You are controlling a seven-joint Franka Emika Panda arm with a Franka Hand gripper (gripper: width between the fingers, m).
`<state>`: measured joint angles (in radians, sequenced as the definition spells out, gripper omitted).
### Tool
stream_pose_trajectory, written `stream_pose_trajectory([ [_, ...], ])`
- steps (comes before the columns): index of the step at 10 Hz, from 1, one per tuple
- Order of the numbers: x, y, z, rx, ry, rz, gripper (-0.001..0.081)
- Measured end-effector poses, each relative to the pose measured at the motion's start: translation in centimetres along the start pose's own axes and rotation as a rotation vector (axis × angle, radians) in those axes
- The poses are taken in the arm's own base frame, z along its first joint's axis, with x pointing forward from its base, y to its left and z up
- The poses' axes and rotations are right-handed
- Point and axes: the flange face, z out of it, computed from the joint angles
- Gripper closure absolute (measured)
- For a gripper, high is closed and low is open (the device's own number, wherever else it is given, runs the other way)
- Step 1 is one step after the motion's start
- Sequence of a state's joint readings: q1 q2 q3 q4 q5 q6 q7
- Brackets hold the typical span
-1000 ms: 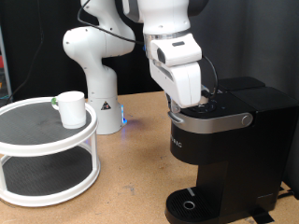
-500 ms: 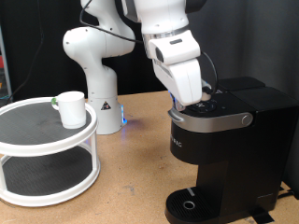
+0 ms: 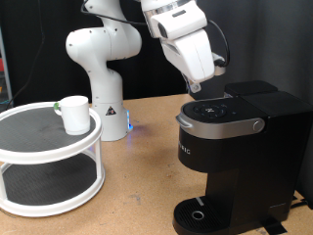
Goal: Make a cup of coffee with the keurig machine
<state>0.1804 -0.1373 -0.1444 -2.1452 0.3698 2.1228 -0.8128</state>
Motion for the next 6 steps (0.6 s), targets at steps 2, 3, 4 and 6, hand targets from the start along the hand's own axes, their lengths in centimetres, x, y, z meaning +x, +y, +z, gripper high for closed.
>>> stream_pose_trajectory([
  [2, -0.3, 0.0, 0.4, 0.006, -0.006, -0.023, 0.08],
  [3, -1.1, -0.1, 0.6, 0.028, -0.014, -0.071, 0.08],
  [4, -2.3, -0.3, 0.6, 0.065, -0.027, -0.128, 0.08],
  [6, -4.9, -0.7, -0.1, 0.148, -0.053, -0.224, 0.08],
])
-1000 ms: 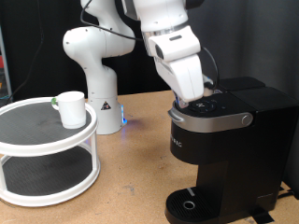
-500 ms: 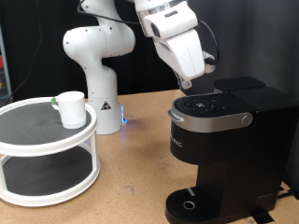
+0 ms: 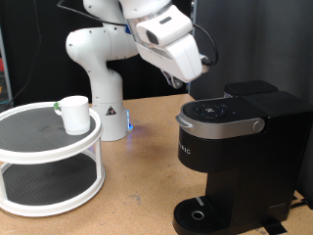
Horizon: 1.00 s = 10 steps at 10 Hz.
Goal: Make a cup of coffee with the keurig machine
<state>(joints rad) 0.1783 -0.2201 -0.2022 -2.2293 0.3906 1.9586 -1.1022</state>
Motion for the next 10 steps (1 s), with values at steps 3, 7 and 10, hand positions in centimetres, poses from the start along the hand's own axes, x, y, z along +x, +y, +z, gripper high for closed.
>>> stream_pose_trajectory([
  [3, -1.7, -1.0, -0.8, 0.046, -0.04, -0.047, 0.08],
  [7, -3.9, -1.7, -0.1, 0.102, 0.152, 0.1, 0.08],
  [10, -5.8, -2.7, -0.7, 0.159, 0.161, 0.114, 0.08],
])
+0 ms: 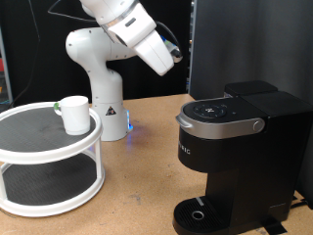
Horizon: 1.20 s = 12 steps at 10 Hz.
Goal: Make a cup of coffee with the keurig machine
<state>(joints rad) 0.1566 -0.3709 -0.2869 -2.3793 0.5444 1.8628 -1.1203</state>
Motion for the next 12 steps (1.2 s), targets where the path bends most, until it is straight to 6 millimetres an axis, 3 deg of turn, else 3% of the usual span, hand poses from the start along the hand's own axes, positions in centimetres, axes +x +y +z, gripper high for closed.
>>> stream_pose_trajectory([
  [2, -0.1, 0.6, 0.3, -0.114, 0.129, 0.111, 0.08],
  [4, -2.1, -0.1, -0.1, -0.141, 0.202, 0.224, 0.08],
  [6, -3.9, -1.3, -0.9, -0.089, 0.224, 0.23, 0.08],
  [9, -4.5, -1.2, -1.0, -0.065, 0.272, 0.269, 0.08],
  [12, -7.8, -2.4, -2.2, 0.028, 0.32, 0.223, 0.08],
])
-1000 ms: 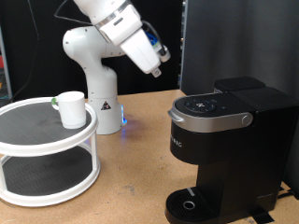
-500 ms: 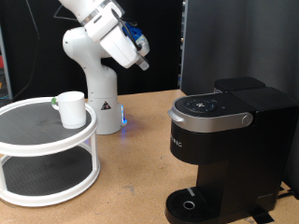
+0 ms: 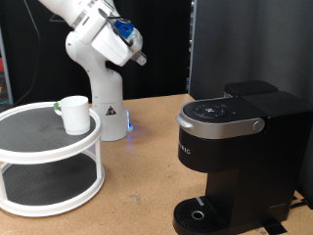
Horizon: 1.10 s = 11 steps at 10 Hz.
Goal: Make a cup of coffee with the keurig machine
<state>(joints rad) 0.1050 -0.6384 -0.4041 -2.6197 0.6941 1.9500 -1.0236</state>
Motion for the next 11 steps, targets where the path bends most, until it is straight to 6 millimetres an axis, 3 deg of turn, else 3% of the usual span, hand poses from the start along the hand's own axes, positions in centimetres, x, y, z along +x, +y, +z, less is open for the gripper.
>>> stream_pose_trajectory([
  [3, -2.8, -0.9, -2.5, 0.088, -0.047, -0.08, 0.08],
  [6, -3.0, -0.4, -2.7, 0.068, 0.046, -0.014, 0.08],
  [10, -5.7, -0.2, -5.8, 0.134, 0.162, 0.055, 0.08],
  [11, -5.7, -0.2, -5.7, 0.129, 0.156, 0.054, 0.08],
])
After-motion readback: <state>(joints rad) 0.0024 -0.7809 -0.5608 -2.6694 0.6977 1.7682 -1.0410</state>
